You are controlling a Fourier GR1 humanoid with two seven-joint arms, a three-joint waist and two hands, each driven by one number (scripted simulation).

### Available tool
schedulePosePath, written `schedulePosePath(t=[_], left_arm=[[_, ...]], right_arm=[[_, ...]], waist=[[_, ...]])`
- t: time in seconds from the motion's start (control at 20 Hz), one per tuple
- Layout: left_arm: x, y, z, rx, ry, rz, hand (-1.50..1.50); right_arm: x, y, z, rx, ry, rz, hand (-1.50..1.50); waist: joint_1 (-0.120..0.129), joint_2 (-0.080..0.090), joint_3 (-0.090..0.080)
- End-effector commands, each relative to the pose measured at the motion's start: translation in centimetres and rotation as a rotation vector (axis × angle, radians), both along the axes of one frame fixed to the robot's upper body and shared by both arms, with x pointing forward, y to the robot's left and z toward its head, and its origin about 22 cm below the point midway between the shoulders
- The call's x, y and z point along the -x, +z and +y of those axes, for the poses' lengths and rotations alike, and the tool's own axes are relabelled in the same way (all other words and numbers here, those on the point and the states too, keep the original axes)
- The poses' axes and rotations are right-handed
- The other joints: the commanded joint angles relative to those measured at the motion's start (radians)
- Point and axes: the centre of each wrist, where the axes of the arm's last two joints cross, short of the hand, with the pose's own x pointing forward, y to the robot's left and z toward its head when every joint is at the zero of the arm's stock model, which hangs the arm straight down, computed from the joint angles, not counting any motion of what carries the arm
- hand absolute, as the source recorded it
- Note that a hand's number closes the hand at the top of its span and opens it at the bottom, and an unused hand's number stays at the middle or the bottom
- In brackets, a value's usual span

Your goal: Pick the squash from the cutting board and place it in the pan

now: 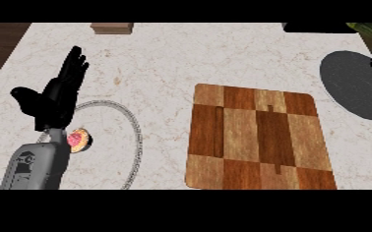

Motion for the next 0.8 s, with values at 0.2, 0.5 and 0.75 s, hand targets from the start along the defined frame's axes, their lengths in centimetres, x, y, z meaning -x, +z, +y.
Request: schedulePosePath(t=[0.2,0.5,0.75], left_arm=[[0.0,-0.1,-0.4,0.000,-0.003,-0.012,0.00],[-0.4,0.1,-2.6,0.005,-0.050,-0.006,0.00],[-0.5,0.0,-2.0,-0.002,-0.045,-0.013,0.00]], right_arm=[[2.7,-4.8,-7.2,0.003,-0.090,0.006,1.50],[2.9,-4.8,-8.5,-0.170,-0.062,-0.015,1.50],[3.1,-7.6,-7.5,-0.448,0.060,0.060,-1.50]], waist=[[0.024,0.010,0.003],[0.035,0.014,0.006],[0.040,0.017,0.008]])
